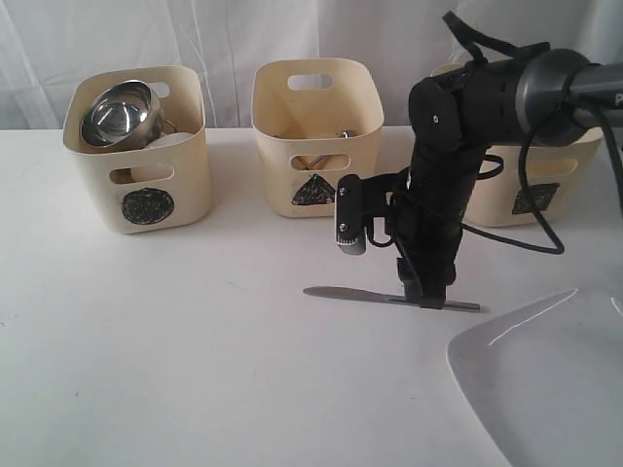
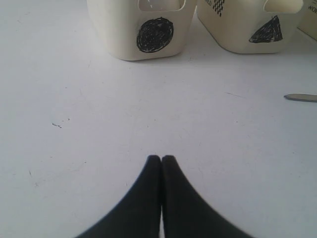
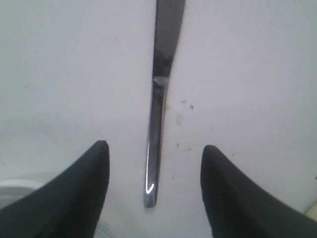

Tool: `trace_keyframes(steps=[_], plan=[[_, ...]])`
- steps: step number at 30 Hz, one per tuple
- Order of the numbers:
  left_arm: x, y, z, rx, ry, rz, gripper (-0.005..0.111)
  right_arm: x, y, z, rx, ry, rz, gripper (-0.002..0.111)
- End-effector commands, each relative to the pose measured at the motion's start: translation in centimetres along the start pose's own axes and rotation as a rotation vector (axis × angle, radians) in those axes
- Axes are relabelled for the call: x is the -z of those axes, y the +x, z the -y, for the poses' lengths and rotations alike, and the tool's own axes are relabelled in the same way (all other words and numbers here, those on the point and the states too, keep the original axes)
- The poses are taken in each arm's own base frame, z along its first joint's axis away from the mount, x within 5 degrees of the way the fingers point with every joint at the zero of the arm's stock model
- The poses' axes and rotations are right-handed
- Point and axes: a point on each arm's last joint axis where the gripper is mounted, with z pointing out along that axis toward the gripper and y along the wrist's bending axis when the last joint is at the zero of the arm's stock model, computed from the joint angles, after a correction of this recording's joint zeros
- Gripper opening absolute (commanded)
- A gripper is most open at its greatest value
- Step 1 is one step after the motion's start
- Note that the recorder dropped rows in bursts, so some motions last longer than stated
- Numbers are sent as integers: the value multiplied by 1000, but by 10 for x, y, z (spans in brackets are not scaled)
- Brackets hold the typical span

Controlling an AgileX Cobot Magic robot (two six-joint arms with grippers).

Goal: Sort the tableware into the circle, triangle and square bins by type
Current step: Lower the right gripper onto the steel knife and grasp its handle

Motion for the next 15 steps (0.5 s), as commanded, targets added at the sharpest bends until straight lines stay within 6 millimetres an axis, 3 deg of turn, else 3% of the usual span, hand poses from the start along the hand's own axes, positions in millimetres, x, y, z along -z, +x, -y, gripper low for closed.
trace_keyframes(steps=[1, 6, 15], plan=[[0, 1, 0, 6, -1, 1, 0, -2, 10, 3, -7, -10, -20, 53], [0, 1, 0, 6, -1, 1, 0, -12, 15, 1, -19, -74, -52, 53], [0, 1, 0, 6, -1, 1, 0, -23, 6, 9, -52, -103, -28, 53]])
